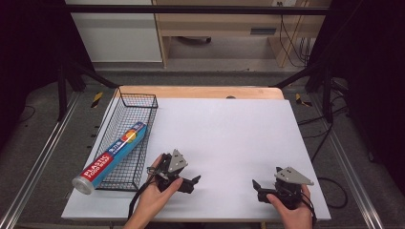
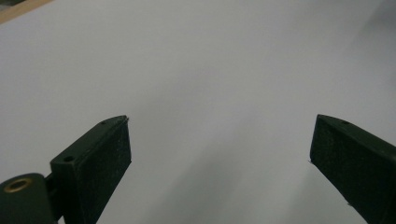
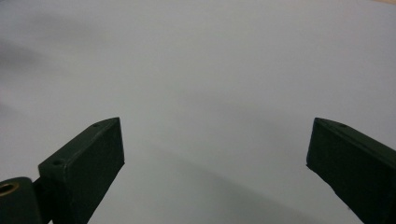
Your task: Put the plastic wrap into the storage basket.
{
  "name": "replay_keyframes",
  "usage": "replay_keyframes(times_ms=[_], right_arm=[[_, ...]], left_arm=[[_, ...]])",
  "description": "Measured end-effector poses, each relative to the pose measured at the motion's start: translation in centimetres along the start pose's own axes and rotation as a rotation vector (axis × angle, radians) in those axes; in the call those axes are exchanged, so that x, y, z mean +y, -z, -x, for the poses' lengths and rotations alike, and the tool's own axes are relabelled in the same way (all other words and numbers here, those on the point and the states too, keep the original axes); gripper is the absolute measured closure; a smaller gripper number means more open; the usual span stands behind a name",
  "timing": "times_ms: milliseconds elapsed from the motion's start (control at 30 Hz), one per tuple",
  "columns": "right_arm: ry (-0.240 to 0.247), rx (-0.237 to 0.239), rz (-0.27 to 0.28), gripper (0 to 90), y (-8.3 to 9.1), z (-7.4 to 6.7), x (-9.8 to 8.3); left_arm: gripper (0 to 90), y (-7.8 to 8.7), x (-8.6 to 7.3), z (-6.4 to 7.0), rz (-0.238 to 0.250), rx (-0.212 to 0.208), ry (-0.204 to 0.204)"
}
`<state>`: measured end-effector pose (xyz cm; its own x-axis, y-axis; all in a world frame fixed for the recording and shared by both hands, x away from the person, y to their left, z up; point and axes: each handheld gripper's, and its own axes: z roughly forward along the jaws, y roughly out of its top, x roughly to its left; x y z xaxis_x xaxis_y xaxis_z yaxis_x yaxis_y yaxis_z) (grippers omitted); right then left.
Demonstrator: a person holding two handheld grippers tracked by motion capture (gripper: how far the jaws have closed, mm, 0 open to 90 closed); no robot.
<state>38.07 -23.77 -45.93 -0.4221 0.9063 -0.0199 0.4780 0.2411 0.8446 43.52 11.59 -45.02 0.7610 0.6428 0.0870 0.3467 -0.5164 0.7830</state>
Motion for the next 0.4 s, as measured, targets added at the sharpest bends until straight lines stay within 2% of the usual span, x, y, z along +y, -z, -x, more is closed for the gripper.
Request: replay_keyframes(times_ms=[167,333,400], right_arm=[[-0.013,-0.001,-0.015,4.4,-0.12,0.07,-0.06],[-0.041,-0.003,-0.014,4.4,-0.08,0.28,-0.08],[-0.033,-0.004,-0.017,4.3,-0.14,0.29,-0.08]], left_arm=[[5.4,-0.42,-0.7,0.22,-0.039,0.0,0.011],[5.5,-0.64,-0.82,0.73,-0.041,0.01,0.013],[5.5,-0.62,-0.86,0.86,-0.04,0.007,0.015]])
